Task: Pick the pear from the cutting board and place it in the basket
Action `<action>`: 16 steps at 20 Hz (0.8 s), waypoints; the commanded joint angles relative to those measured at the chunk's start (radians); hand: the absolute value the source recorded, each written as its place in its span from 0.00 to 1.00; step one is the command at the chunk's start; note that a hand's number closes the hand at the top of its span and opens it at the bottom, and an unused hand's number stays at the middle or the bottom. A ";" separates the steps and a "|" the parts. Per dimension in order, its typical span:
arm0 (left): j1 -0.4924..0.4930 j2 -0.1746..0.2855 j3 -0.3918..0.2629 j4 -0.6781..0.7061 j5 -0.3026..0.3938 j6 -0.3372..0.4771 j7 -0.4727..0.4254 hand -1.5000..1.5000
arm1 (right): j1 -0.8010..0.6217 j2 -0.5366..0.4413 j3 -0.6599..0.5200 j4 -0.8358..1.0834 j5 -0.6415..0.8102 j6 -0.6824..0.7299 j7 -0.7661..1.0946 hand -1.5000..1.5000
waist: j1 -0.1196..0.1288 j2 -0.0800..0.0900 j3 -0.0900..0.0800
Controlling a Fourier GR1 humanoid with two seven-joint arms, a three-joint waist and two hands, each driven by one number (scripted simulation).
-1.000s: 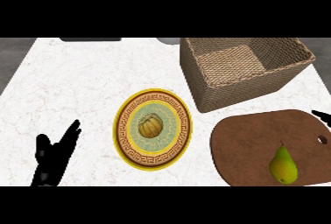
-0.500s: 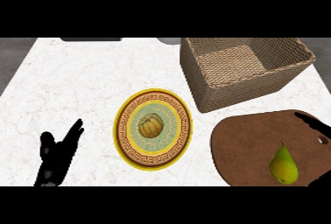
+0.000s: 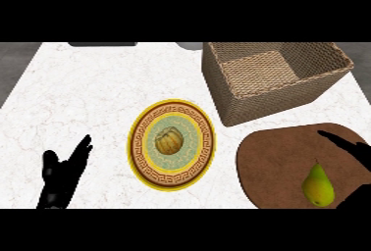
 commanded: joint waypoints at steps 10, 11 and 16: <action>0.073 -0.042 -0.003 -0.016 -0.037 0.000 0.039 0.50 | -0.027 0.074 0.020 0.085 0.113 -0.031 -0.045 0.00 | 0.001 0.008 -0.010; 0.038 -0.023 0.029 0.046 -0.025 -0.029 0.010 0.50 | -0.027 0.112 0.043 0.067 0.123 -0.042 -0.005 0.00 | -0.001 0.009 -0.010; 0.022 -0.021 0.044 0.034 -0.024 -0.040 0.054 0.50 | 0.006 0.118 0.046 0.140 0.181 -0.086 -0.122 0.00 | -0.001 0.009 -0.010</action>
